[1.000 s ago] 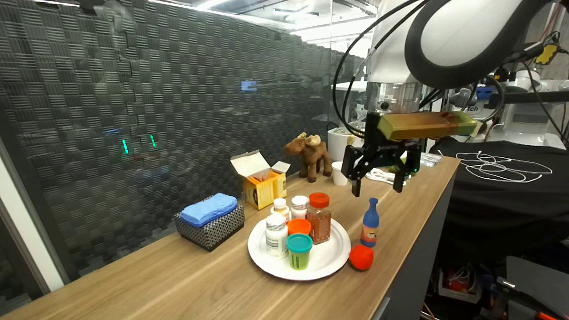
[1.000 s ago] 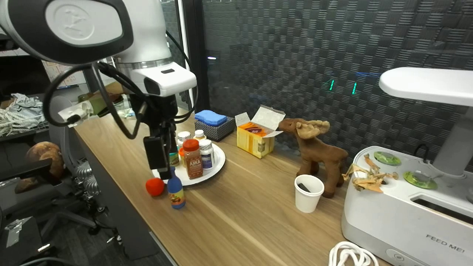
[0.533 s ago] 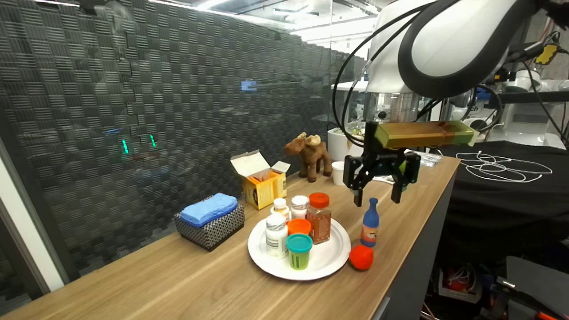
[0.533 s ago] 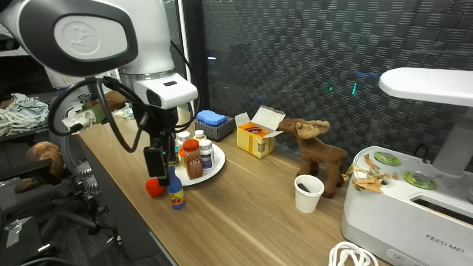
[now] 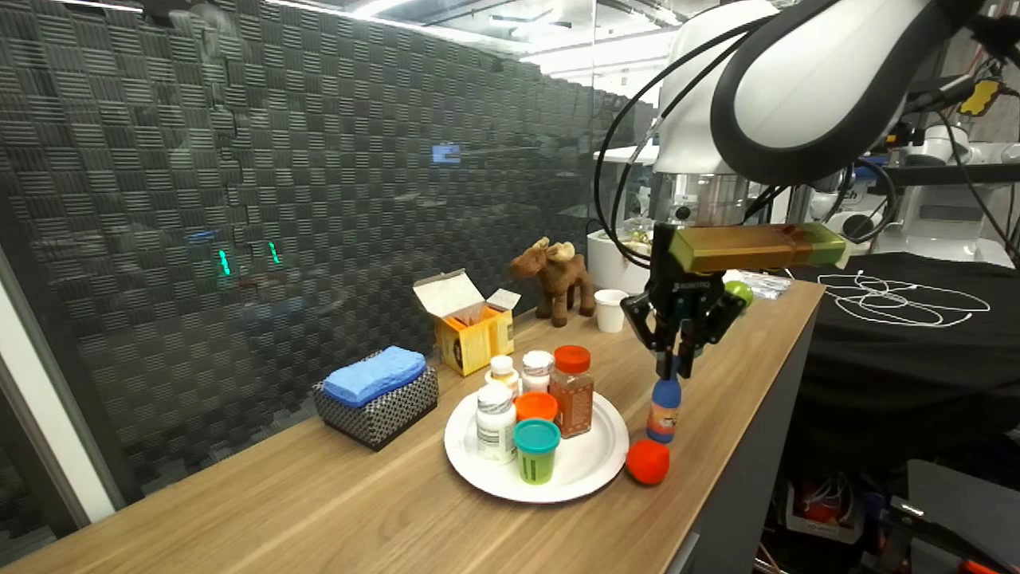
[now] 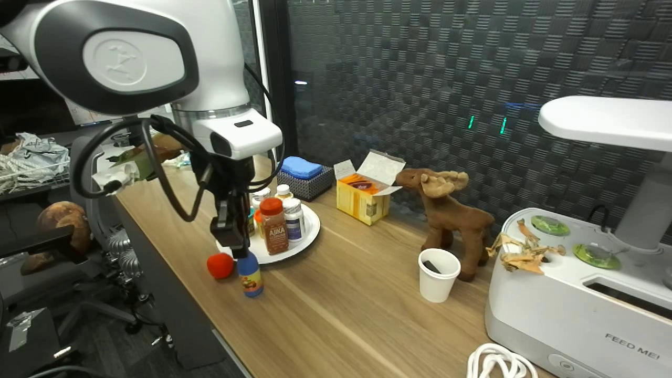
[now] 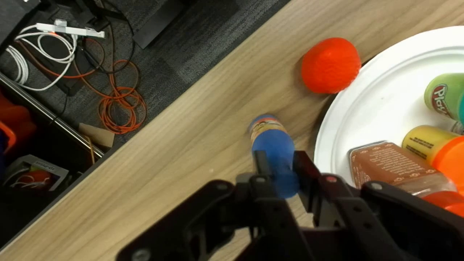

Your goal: Put the bottles and the orange plushie surrounding the white plate on the white plate

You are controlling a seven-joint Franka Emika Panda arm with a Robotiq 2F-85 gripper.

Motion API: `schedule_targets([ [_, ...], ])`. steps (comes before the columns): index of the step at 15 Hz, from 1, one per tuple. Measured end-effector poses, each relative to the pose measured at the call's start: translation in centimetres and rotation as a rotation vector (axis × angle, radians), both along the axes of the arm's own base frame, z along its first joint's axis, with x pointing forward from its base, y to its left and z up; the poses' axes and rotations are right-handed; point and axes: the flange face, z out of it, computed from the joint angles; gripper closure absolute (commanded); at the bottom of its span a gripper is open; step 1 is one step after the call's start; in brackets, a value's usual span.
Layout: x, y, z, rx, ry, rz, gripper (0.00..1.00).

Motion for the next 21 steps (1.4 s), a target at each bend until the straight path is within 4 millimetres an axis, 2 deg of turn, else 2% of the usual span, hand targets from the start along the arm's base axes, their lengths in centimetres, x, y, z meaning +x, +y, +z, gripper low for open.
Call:
schedule_targets([
  [1,0.0,0.0,0.0,-0.001,0.0,0.0,0.95],
  [8,0.2,0.7,1.0,-0.041,-0.023,0.044,0.95],
  [16,1.5,6.4,4.6,-0.101,-0.108,0.205,0.95],
  [21,1.7,7.5,4.6,-0.091,-0.099,0.233,0.95],
])
